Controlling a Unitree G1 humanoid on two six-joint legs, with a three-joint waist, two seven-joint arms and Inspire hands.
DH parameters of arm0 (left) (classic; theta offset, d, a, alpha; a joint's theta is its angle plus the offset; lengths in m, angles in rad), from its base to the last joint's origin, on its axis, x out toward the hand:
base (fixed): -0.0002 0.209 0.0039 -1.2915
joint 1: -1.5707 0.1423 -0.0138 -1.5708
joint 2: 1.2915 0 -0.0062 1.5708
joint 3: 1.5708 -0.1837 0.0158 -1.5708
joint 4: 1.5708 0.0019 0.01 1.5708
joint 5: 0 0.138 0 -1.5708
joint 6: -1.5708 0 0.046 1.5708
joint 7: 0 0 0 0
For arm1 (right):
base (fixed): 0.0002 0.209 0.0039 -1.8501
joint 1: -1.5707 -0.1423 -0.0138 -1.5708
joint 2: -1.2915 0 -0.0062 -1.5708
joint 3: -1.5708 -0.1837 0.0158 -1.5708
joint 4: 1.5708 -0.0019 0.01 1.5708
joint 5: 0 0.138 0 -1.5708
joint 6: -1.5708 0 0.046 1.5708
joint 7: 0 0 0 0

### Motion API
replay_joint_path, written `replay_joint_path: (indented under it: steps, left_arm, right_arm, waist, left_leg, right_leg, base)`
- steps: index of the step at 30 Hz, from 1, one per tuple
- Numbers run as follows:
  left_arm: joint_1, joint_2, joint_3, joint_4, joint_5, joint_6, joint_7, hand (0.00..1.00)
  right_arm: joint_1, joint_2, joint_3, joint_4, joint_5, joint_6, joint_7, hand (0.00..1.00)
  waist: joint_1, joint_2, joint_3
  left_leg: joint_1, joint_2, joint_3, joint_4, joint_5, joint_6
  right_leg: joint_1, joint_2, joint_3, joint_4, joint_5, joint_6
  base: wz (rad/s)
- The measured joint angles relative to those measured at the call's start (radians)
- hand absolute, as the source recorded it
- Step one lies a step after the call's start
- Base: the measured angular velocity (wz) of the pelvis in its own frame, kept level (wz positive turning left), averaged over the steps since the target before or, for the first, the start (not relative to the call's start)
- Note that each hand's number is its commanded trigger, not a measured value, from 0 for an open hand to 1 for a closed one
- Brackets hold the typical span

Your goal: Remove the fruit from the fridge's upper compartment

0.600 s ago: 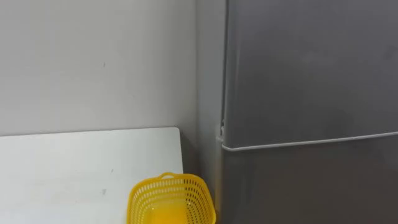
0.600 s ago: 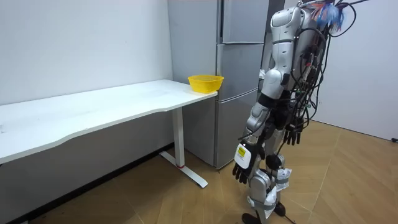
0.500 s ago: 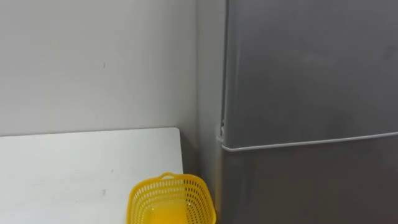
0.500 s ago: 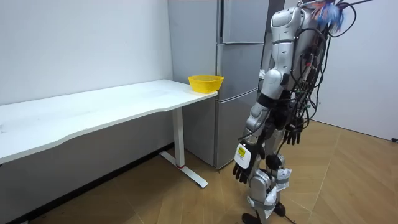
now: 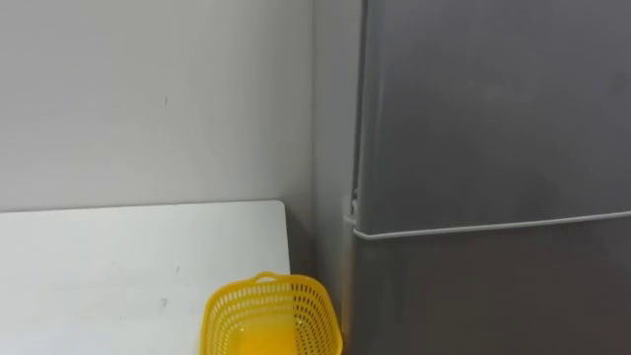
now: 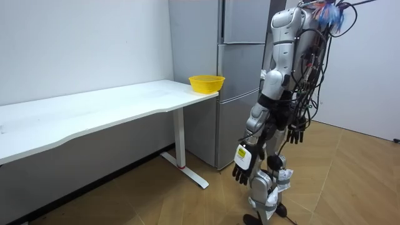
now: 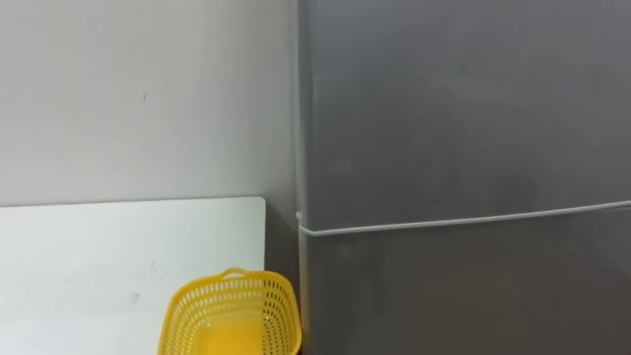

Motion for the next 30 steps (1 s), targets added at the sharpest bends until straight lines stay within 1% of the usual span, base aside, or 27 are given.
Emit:
replay_joint_path:
  steps: [3, 6, 9, 11, 13, 15, 18, 19, 20, 21, 22, 23, 24, 25, 26, 27, 28, 29, 30]
  left_arm:
    - [0.0, 0.0, 0.0, 0.0, 0.0, 0.01, -0.004, 0.0]
    - [0.001, 0.0, -0.001, 0.006, -0.003, 0.01, -0.003, 0.0]
    - [0.001, 0.0, -0.002, 0.012, -0.018, 0.011, 0.004, 0.0]
    - [0.002, -0.002, 0.007, 0.011, -0.064, 0.014, 0.025, 0.0]
    - [0.003, -0.007, 0.038, 0.01, -0.086, 0.015, 0.053, 0.0]
    - [0.006, -0.013, 0.068, 0.011, -0.134, 0.014, 0.101, 0.0]
    - [0.008, -0.027, 0.146, 0.004, -0.25, 0.011, 0.192, 0.0]
    - [0.013, -0.033, 0.194, -0.016, -0.313, 0.007, 0.241, 0.0]
    - [0.015, -0.038, 0.248, -0.057, -0.401, 0.004, 0.297, 0.0]
    - [0.015, -0.038, 0.265, -0.077, -0.449, -0.001, 0.327, 0.0]
    - [0.011, -0.037, 0.298, -0.111, -0.545, -0.026, 0.385, 0.0]
    - [0.004, -0.037, 0.329, -0.134, -0.621, -0.057, 0.438, 0.0]
    - [0.003, -0.037, 0.345, -0.141, -0.645, -0.071, 0.461, 0.0]
    - [-0.007, -0.038, 0.376, -0.165, -0.689, -0.09, 0.504, 0.0]
    - [-0.011, -0.038, 0.394, -0.209, -0.74, -0.109, 0.549, 0.0]
    - [-0.005, -0.038, 0.397, -0.238, -0.762, -0.118, 0.572, 0.0]
    - [0.009, -0.039, 0.404, -0.309, -0.8, -0.129, 0.619, 0.0]
    - [0.019, -0.04, 0.405, -0.379, -0.824, -0.145, 0.667, 0.0]
    - [0.02, -0.041, 0.409, -0.415, -0.831, -0.151, 0.693, 0.0]
  right_arm:
    - [-0.001, 0.0, 0.0, 0.0, 0.004, 0.0, 0.0, 0.0]
    - [0.0, 0.0, 0.001, 0.0, 0.017, -0.001, -0.001, 0.0]
    - [-0.001, 0.001, 0.004, 0.0, 0.026, 0.0, -0.003, 0.0]
    - [-0.003, 0.001, 0.001, 0.001, 0.026, 0.004, -0.016, 0.0]
    - [-0.004, 0.0, -0.012, 0.001, 0.025, 0.013, -0.032, 0.0]
    - [-0.006, -0.001, -0.024, 0.001, 0.027, 0.015, -0.046, 0.0]
    - [-0.008, -0.001, -0.028, 0.001, 0.041, 0.014, -0.073, 0.0]
    - [-0.008, -0.001, -0.032, 0.001, 0.046, 0.014, -0.079, 0.0]
    - [-0.008, -0.002, -0.049, 0.001, 0.056, 0.013, -0.088, 0.0]
    - [-0.008, -0.002, -0.056, 0.002, 0.063, 0.013, -0.098, 0.0]
    - [-0.009, -0.003, -0.069, 0.007, 0.086, 0.01, -0.116, 0.0]
    - [-0.011, -0.006, -0.078, 0.014, 0.104, 0.006, -0.132, 0.0]
    - [-0.011, -0.007, -0.082, 0.016, 0.104, 0.002, -0.139, 0.0]
    - [-0.009, -0.009, -0.087, 0.018, 0.104, -0.006, -0.149, 0.0]
    - [-0.01, -0.011, -0.087, 0.018, 0.105, -0.012, -0.155, 0.0]
    - [-0.01, -0.011, -0.087, 0.018, 0.108, -0.016, -0.158, 0.0]
    - [-0.008, -0.011, -0.087, 0.018, 0.114, -0.026, -0.167, 0.0]
    - [-0.009, -0.011, -0.087, 0.015, 0.115, -0.035, -0.175, 0.0]
    - [-0.008, -0.011, -0.088, 0.01, 0.115, -0.037, -0.18, 0.0]
  waist:
    - [0.0, -0.001, 0.0]
    - [0.0, 0.0, 0.0001]
    - [-0.001, 0.001, 0.0005]
    - [-0.003, 0.001, 0.0007]
    - [-0.001, 0.001, 0.0007]
    - [0.001, 0.004, 0.0003]
    - [0.001, 0.005, -0.0002]
    - [0.002, 0.005, -0.0003]
    - [0.009, 0.008, -0.0015]
    - [0.015, 0.008, -0.0012]
    - [0.025, 0.009, -0.0016]
    - [0.035, 0.013, -0.0026]
    - [0.043, 0.016, -0.0038]
    - [0.057, 0.021, -0.005]
    - [0.059, 0.023, -0.0054]
    - [0.059, 0.023, -0.0055]
    - [0.057, 0.024, -0.0054]
    - [0.06, 0.026, -0.0069]
    - [0.062, 0.031, -0.0098]
  left_leg:
    - [0.0, 0.0, 0.0, 0.0, 0.0, 0.0]
    - [0.003, 0.0, -0.001, -0.001, 0.0, 0.0]
    - [0.014, -0.001, -0.007, -0.003, 0.0, 0.0]
    - [0.015, -0.005, -0.017, -0.003, 0.0, 0.0]
    - [0.016, -0.005, -0.022, -0.007, -0.001, 0.001]
    - [0.018, -0.005, -0.023, -0.006, -0.001, 0.001]
    - [0.019, -0.006, -0.025, 0.0, -0.001, 0.001]
    - [0.017, -0.008, -0.031, 0.001, -0.001, 0.001]
    - [0.016, -0.006, -0.032, 0.001, -0.001, 0.001]
    - [0.016, -0.005, -0.032, 0.001, -0.001, 0.001]
    - [0.017, -0.005, -0.032, 0.0, -0.001, 0.001]
    - [0.02, -0.005, -0.032, 0.0, -0.001, 0.001]
    - [0.021, -0.005, -0.031, -0.001, -0.001, 0.001]
    - [0.023, -0.007, -0.03, -0.001, -0.001, 0.001]
    - [0.025, -0.008, -0.03, -0.004, -0.001, 0.001]
    - [0.025, -0.008, -0.03, -0.005, -0.001, 0.001]
    - [0.025, -0.008, -0.03, -0.006, -0.001, 0.001]
    - [0.022, -0.009, -0.03, -0.007, -0.001, 0.001]
    - [0.021, -0.01, -0.03, -0.008, -0.001, 0.001]
  right_leg:
    - [0.0, 0.0, 0.0, -0.001, 0.0, 0.0]
    - [0.003, 0.0, -0.002, -0.002, 0.0, 0.0]
    - [0.017, -0.003, -0.013, -0.004, -0.002, 0.0]
    - [0.022, -0.004, -0.015, -0.003, -0.006, 0.002]
    - [0.026, -0.005, -0.018, -0.006, -0.007, 0.002]
    - [0.029, -0.005, -0.022, -0.007, -0.007, 0.002]
    - [0.031, -0.005, -0.025, -0.008, -0.006, 0.002]
    - [0.031, -0.006, -0.033, -0.008, -0.006, 0.002]
    - [0.031, -0.007, -0.036, -0.01, -0.006, 0.002]
    - [0.032, -0.006, -0.036, -0.01, -0.006, 0.001]
    - [0.033, -0.006, -0.035, -0.011, -0.006, 0.001]
    - [0.037, -0.005, -0.035, -0.013, -0.006, 0.001]
    - [0.037, -0.004, -0.034, -0.012, -0.006, 0.001]
    - [0.037, -0.004, -0.031, -0.01, -0.006, 0.001]
    - [0.035, -0.004, -0.03, -0.002, -0.007, 0.001]
    - [0.035, -0.004, -0.03, -0.003, -0.007, 0.001]
    - [0.031, -0.004, -0.029, -0.003, -0.007, 0.0]
    - [0.029, -0.004, -0.029, -0.005, -0.007, 0.0]
    - [0.028, -0.004, -0.028, -0.004, -0.007, 0.0]
  base:
    - [0.0]
    - [0.01]
    - [0.06]
    - [0.11]
    - [0.09]
    - [0.03]
    - [0.01]
    - [0.08]
    - [0.08]
    - [0.0]
    - [0.0]
    - [0.0]
    - [-0.04]
    - [-0.06]
    - [-0.05]
    - [0.0]
    - [0.0]
    - [0.0]
    - [-0.03]
